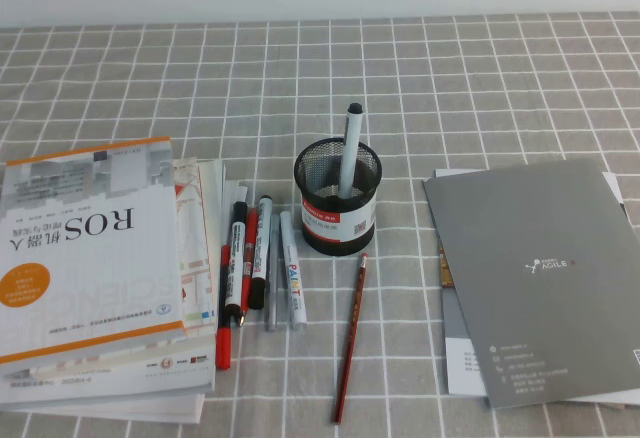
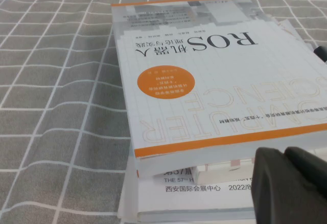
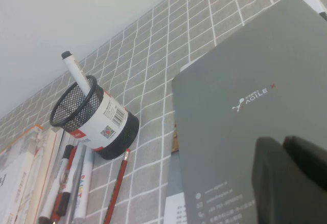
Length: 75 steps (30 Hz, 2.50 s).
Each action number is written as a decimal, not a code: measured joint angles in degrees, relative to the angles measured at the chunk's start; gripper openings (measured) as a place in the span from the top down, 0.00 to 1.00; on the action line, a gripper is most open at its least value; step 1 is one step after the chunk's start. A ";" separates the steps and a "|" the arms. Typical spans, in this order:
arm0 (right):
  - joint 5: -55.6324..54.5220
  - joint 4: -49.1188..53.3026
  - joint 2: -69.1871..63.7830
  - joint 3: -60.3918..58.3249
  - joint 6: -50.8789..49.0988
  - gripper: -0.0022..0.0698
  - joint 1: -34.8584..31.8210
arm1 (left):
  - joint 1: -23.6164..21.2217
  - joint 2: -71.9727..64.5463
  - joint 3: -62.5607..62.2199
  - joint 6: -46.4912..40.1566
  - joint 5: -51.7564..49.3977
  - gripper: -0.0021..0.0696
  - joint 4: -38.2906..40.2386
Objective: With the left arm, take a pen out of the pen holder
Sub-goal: 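Take a marker out of the pen holder and lay it on the table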
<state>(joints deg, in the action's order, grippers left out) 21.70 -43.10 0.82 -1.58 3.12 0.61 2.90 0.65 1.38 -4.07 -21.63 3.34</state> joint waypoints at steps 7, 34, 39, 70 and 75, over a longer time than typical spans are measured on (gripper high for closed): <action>0.00 0.00 0.00 0.00 0.00 0.99 0.00 | 0.00 0.00 0.00 0.00 0.00 0.98 0.00; 0.00 0.00 0.00 0.00 0.00 0.99 0.00 | 0.00 0.00 0.00 0.00 14.62 0.98 47.09; 0.00 0.00 0.00 0.00 0.00 0.99 0.00 | 0.00 0.00 0.00 0.00 18.60 0.98 49.27; 0.00 0.00 0.00 0.00 0.00 0.99 0.00 | 5.25 -42.92 -34.74 -16.84 0.75 0.98 20.05; 0.00 0.00 0.00 0.00 0.00 0.99 0.00 | 16.75 -45.53 -36.28 0.23 12.27 0.98 1.09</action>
<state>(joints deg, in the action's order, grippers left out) 21.70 -43.10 0.82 -1.58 3.12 0.61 19.65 -44.87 -34.89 -3.84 -9.36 4.42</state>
